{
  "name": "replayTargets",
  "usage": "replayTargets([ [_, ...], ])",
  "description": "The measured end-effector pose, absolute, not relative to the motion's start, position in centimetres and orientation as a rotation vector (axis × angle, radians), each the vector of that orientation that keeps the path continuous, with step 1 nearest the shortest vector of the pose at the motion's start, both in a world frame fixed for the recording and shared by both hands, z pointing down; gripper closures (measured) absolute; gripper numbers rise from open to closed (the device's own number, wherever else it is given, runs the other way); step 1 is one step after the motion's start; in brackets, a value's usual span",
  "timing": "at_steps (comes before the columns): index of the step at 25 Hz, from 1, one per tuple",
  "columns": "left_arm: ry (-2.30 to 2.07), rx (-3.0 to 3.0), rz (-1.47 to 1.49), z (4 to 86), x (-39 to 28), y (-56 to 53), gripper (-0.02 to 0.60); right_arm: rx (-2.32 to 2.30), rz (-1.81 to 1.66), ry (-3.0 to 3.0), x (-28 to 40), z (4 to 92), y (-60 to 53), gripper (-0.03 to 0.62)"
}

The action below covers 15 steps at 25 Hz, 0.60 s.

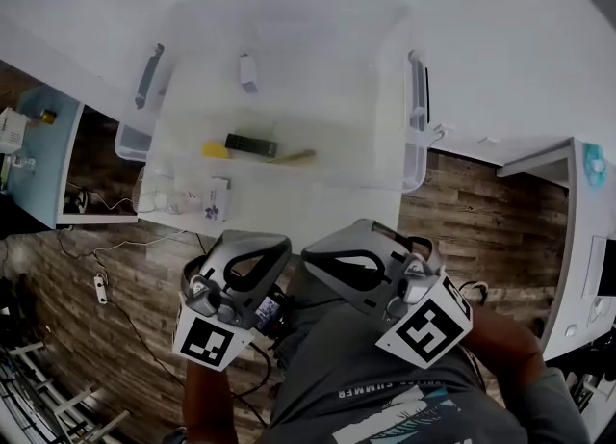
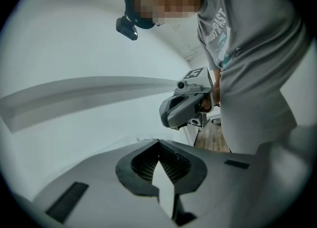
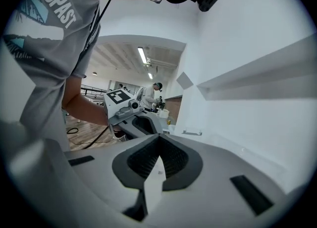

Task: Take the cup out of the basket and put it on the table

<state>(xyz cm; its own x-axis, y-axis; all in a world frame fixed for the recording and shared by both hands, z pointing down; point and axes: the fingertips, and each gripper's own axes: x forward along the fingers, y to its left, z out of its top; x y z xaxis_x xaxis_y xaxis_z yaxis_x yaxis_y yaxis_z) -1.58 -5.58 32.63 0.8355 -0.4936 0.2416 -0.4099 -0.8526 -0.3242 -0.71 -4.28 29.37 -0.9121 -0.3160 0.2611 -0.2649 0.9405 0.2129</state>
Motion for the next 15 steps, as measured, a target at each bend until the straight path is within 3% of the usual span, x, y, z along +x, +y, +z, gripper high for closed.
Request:
replayTargets([
  [15, 0.642, -2.632, -0.421, 27.3, -4.8, -2.3, 0.572, 0.667, -0.372, -2.797, -1.0, 23.4, -2.5, 0.583],
])
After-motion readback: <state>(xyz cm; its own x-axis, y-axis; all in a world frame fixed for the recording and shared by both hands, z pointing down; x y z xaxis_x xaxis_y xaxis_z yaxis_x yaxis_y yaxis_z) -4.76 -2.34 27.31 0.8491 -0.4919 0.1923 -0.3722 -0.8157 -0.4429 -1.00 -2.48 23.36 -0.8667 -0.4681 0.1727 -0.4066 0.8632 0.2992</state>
